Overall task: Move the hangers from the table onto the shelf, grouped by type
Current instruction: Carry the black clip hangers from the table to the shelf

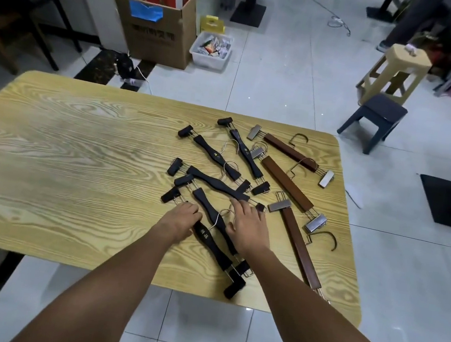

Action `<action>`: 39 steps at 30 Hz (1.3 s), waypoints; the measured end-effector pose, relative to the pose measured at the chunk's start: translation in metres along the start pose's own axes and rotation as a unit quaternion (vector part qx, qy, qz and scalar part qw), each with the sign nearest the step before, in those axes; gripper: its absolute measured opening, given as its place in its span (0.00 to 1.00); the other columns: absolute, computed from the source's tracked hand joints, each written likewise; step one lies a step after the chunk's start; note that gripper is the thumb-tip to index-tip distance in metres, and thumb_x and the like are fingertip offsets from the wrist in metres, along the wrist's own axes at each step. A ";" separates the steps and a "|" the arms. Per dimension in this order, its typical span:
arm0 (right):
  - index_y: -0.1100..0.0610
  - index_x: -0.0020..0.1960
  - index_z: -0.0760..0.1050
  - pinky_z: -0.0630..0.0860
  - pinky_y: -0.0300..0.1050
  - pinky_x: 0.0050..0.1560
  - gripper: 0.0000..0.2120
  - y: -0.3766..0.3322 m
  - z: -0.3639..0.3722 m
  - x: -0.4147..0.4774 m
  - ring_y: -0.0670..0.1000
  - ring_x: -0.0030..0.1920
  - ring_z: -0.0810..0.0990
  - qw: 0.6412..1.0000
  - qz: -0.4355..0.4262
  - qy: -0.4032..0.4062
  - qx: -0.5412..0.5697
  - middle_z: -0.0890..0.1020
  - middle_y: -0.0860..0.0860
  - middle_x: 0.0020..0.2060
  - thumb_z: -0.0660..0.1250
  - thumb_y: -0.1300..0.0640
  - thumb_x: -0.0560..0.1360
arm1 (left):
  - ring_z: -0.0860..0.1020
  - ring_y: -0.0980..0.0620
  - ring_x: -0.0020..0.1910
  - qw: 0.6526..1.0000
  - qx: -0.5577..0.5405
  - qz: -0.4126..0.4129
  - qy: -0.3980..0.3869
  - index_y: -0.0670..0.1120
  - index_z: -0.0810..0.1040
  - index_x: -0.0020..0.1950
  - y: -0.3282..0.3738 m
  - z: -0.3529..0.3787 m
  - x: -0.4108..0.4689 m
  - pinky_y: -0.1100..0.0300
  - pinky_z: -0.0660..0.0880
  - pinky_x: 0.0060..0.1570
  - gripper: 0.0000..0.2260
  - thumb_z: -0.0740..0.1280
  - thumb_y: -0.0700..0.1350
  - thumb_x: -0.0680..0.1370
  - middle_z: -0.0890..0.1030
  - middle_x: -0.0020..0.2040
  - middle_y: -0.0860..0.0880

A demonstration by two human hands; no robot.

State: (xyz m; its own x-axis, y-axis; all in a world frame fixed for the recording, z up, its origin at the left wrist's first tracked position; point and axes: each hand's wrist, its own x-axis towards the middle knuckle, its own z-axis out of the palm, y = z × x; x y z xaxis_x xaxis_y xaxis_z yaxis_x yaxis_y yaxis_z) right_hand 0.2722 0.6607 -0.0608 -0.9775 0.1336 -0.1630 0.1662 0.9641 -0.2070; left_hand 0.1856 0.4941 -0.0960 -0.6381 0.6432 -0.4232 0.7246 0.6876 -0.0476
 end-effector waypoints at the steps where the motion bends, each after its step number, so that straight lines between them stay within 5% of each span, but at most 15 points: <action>1: 0.52 0.77 0.55 0.61 0.49 0.70 0.28 0.001 0.002 0.000 0.53 0.70 0.65 1.000 0.000 0.003 0.002 0.66 0.51 0.71 0.59 0.51 0.79 | 0.66 0.46 0.65 1.000 0.008 0.004 0.005 0.45 0.69 0.66 -0.001 0.001 0.000 0.56 0.61 0.67 0.18 0.65 0.46 0.77 0.69 0.64 0.46; 7: 0.52 0.76 0.56 0.60 0.49 0.71 0.28 0.012 0.004 0.000 0.53 0.71 0.66 1.000 0.007 0.004 0.001 0.66 0.51 0.72 0.59 0.52 0.79 | 0.68 0.47 0.63 0.998 0.057 0.035 0.009 0.45 0.67 0.65 -0.004 0.006 -0.018 0.55 0.60 0.66 0.15 0.60 0.43 0.78 0.71 0.63 0.47; 14: 0.53 0.76 0.57 0.62 0.50 0.70 0.26 0.020 0.000 -0.005 0.54 0.70 0.66 0.999 0.015 -0.021 -0.022 0.67 0.52 0.71 0.59 0.55 0.79 | 0.68 0.49 0.58 0.999 -0.034 0.000 0.011 0.44 0.68 0.60 -0.018 0.000 -0.055 0.57 0.61 0.61 0.12 0.59 0.43 0.77 0.73 0.58 0.47; 21: 0.56 0.68 0.65 0.66 0.50 0.64 0.19 0.004 0.009 -0.011 0.57 0.67 0.69 0.993 0.029 -0.108 -0.035 0.73 0.56 0.65 0.59 0.51 0.80 | 0.69 0.51 0.59 0.997 -0.047 -0.050 0.029 0.49 0.68 0.62 -0.051 0.007 -0.103 0.56 0.61 0.61 0.18 0.55 0.59 0.79 0.73 0.58 0.52; 25: 0.58 0.67 0.65 0.68 0.49 0.62 0.16 -0.012 0.022 -0.009 0.57 0.65 0.71 0.987 0.051 -0.149 -0.032 0.74 0.57 0.63 0.58 0.58 0.80 | 0.69 0.50 0.61 0.997 -0.005 -0.071 0.007 0.50 0.67 0.65 -0.067 0.013 -0.128 0.56 0.60 0.61 0.22 0.50 0.61 0.79 0.73 0.61 0.52; 34: 0.63 0.65 0.63 0.74 0.50 0.52 0.15 -0.038 0.036 -0.018 0.60 0.57 0.78 0.986 0.057 -0.155 -0.015 0.77 0.59 0.58 0.55 0.68 0.79 | 0.69 0.50 0.60 0.992 -0.039 -0.117 0.017 0.50 0.68 0.64 -0.083 0.039 -0.184 0.57 0.61 0.58 0.17 0.54 0.57 0.81 0.73 0.60 0.53; 39: 0.64 0.67 0.62 0.69 0.48 0.43 0.17 -0.062 0.018 -0.026 0.61 0.54 0.79 0.991 -0.003 -0.130 -0.011 0.78 0.60 0.56 0.54 0.67 0.79 | 0.70 0.51 0.58 0.988 -0.048 -0.142 0.037 0.50 0.69 0.62 -0.080 0.032 -0.196 0.59 0.57 0.51 0.17 0.54 0.59 0.80 0.74 0.58 0.53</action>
State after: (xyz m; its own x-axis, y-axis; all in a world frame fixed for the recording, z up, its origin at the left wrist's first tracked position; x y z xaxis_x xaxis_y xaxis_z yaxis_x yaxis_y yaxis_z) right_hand 0.2897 0.5930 -0.0609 -0.9119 0.0662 -0.4051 0.1540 0.9700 -0.1881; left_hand 0.2611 0.3022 -0.0377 -0.8323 0.4400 -0.3371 0.4875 0.8705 -0.0673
